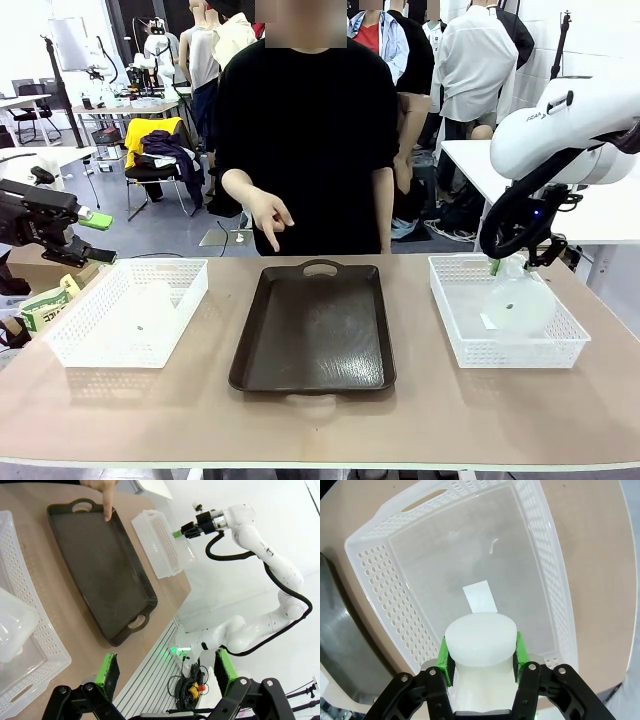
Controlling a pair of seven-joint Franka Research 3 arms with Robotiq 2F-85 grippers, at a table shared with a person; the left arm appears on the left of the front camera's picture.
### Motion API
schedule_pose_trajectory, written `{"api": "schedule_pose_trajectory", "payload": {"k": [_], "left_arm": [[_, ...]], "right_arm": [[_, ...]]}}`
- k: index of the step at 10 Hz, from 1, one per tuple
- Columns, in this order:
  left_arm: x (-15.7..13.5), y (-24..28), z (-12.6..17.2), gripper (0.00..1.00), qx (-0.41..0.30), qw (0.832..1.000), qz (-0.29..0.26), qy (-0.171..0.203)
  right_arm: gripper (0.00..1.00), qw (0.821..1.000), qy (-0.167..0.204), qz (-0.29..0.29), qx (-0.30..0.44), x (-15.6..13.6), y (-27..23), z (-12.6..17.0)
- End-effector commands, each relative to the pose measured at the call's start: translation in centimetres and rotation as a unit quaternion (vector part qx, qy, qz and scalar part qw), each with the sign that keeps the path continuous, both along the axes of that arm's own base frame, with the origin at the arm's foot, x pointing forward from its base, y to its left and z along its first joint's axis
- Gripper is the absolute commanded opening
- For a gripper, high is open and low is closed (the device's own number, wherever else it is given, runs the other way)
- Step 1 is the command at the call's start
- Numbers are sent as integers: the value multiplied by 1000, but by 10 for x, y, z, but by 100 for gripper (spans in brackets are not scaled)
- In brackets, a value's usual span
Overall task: Prepare the laboratory tools.
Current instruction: While moving the picked Big flask to the Handle tray indicated by the person, stop as directed by the person.
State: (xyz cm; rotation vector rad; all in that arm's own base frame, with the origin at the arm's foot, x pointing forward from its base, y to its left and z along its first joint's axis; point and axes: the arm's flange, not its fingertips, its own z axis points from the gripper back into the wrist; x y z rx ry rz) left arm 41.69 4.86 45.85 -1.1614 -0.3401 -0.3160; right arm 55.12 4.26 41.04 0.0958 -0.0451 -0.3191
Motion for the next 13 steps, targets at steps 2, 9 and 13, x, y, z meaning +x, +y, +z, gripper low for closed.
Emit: {"api": "schedule_pose_trajectory", "payload": {"k": [2,9,13], "left_arm": [[0,1,3,100,-7,1000,0,2],[0,1,3,100,-7,1000,0,2],[0,1,3,100,-7,1000,0,2]], "right_arm": [[0,1000,-1,-1,3,4,1,1],[0,1000,0,-1,0,1,-1,0],[0,995,-30,92,15,-8,71,68]]}}
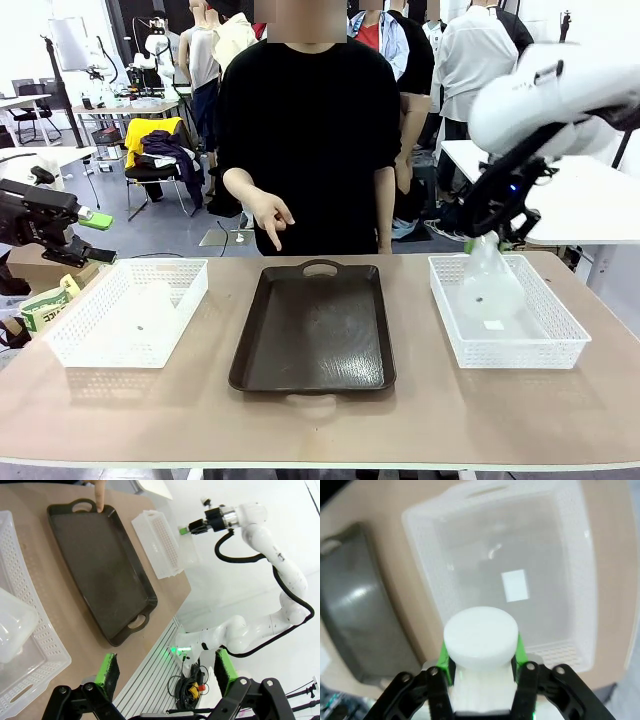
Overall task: Prepare the laboratory tools.
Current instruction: While moving the picked Big flask to the Handle tray indicated by the person, stop as directed by the person.
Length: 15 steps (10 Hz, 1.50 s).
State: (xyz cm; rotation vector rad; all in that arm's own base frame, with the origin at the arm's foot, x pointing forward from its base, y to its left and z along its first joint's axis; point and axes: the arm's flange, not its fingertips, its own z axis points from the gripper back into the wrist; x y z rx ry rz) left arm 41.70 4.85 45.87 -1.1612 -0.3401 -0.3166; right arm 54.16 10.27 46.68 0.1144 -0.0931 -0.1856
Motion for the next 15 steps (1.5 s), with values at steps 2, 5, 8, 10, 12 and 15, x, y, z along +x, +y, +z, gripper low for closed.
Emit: {"api": "schedule_pose_trajectory", "payload": {"k": [2,5,8,10,12,15], "left_arm": [[0,1,3,100,-7,1000,0,2],[0,1,3,100,-7,1000,0,2],[0,1,3,100,-7,1000,0,2],[0,1,3,100,-7,1000,0,2],[0,1,3,100,-7,1000,0,2],[0,1,3,100,-7,1000,0,2]], "right_arm": [[0,998,-7,68,11,2,52,30],[0,988,24,151,28,2,117,48],[0,978,52,199,43,1,188,27],[0,967,77,238,46,4,228,-1],[0,960,97,253,66,13,261,-31],[0,949,93,294,68,35,295,-70]]}}
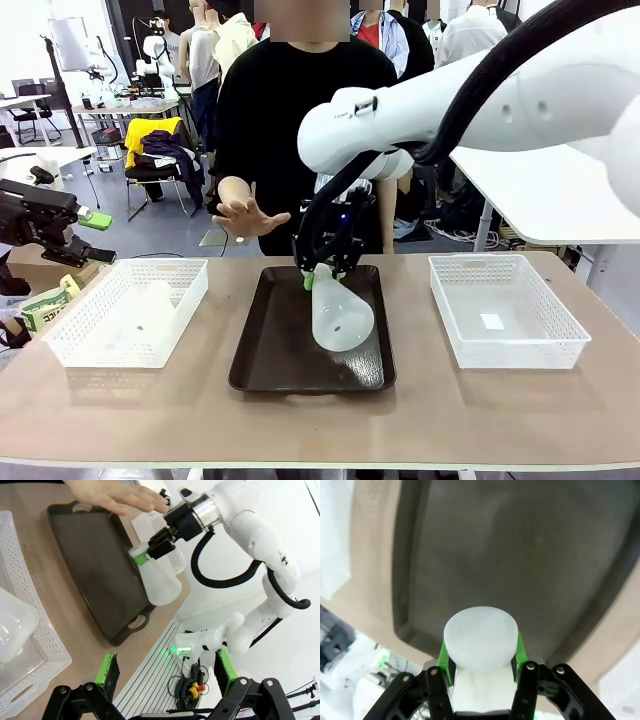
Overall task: Prepare the laboratory tools.
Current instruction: While moving the picked Big flask to the Handle tray indicated by the person, stop as directed by the person.
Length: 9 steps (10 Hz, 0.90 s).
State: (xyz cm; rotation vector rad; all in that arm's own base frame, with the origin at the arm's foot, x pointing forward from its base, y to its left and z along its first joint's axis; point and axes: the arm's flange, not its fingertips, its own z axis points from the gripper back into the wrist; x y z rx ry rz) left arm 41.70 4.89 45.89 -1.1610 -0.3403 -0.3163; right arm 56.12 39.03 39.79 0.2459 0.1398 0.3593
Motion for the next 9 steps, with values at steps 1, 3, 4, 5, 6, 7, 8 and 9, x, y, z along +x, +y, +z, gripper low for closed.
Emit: {"api": "schedule_pose_trajectory", "payload": {"k": [1,3,4,5,6,7,8,9], "left_arm": [[0,1,2,100,-7,1000,0,2],[0,1,2,100,-7,1000,0,2],[0,1,2,100,-7,1000,0,2],[0,1,2,100,-7,1000,0,2],[0,1,2,100,-7,1000,0,2],[0,1,2,100,-7,1000,0,2],[0,1,2,100,-7,1000,0,2],[0,1,2,100,-7,1000,0,2]], "right_arm": [[0,1000,4,12,-1,20,11,-8],[0,1000,4,-1,-1,24,10,-9],[0,1000,3,-5,0,24,8,-8],[0,1000,4,-15,-1,28,5,-9],[0,1000,2,0,6,22,9,-15],[0,1000,2,0,6,22,9,-15],[0,1000,2,0,6,22,9,-15],[0,1000,2,0,6,22,9,-15]]}}
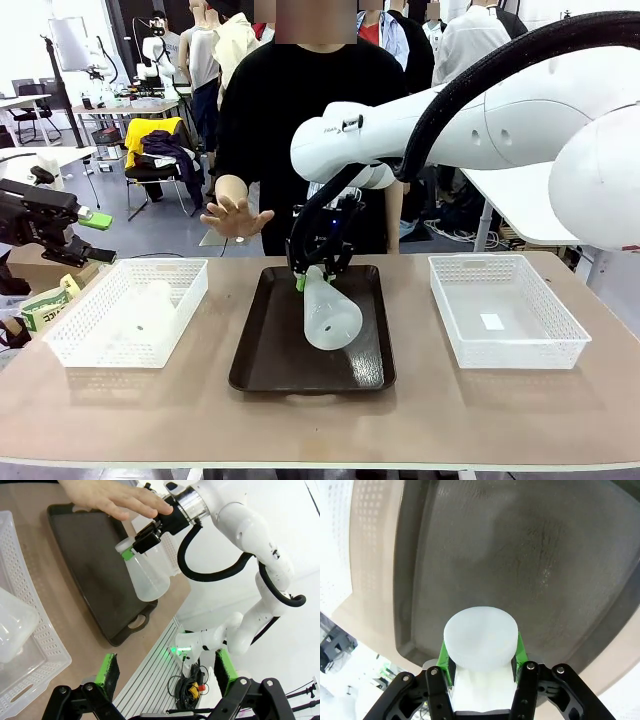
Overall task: Prepare the laboratory tools.
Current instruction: While moving the picked Big flask to the Handle tray indicated by the person, stop as directed by the person, then place the picked Big flask upright in the Handle tray as instructed by the person.
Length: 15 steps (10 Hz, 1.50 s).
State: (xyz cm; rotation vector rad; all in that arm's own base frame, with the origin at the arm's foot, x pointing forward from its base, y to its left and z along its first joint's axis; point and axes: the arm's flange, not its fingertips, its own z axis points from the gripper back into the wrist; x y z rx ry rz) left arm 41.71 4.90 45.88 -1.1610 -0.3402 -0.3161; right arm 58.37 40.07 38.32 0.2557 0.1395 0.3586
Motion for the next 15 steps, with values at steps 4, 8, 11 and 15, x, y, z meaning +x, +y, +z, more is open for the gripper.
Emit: {"api": "schedule_pose_trajectory", "payload": {"k": [4,8,11,15], "left_arm": [[0,1,3,100,-7,1000,0,2],[0,1,3,100,-7,1000,0,2],[0,1,3,100,-7,1000,0,2],[0,1,3,100,-7,1000,0,2]], "right_arm": [[0,1000,1,0,1,-1,-1,-1],[0,1000,1,0,1,-1,-1,-1],[0,1000,1,0,1,-1,-1,-1],[0,1000,1,0,1,-1,-1,-1]]}}
